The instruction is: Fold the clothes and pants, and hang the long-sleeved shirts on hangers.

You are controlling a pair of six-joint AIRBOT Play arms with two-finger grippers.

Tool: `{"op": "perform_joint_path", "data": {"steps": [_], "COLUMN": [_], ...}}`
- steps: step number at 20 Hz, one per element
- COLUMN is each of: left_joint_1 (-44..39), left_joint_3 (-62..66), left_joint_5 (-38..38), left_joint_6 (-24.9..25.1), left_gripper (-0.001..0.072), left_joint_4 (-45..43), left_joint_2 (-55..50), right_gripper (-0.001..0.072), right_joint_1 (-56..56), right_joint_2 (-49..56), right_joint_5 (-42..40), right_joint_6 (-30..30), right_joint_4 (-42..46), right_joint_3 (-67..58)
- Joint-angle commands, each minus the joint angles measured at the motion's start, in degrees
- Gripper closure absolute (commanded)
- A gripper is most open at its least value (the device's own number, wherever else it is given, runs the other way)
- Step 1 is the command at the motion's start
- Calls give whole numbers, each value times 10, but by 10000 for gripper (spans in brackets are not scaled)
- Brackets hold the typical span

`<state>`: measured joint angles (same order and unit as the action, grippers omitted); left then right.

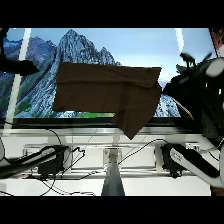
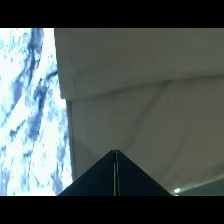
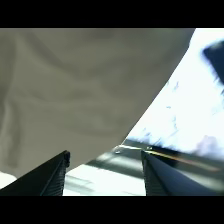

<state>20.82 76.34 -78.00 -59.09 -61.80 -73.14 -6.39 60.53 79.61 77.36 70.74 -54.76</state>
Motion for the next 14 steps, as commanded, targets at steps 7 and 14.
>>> {"op": "perform_joint_path", "data": {"steps": [7,14], "left_joint_1": [45,87], "left_joint_3": [-196,-272], "left_joint_5": [54,107], "left_joint_6": [5,8], "left_gripper": [693,250], "left_joint_4": [4,5], "left_joint_2": [45,43], "right_gripper": [223,224], "right_joint_1": [0,0], "right_joint_2": [-145,-111], "right_joint_5": [-116,-199], "right_joint_6": [60,57], "right_joint_4": [-167,-227], "right_joint_3": [370,430]}}
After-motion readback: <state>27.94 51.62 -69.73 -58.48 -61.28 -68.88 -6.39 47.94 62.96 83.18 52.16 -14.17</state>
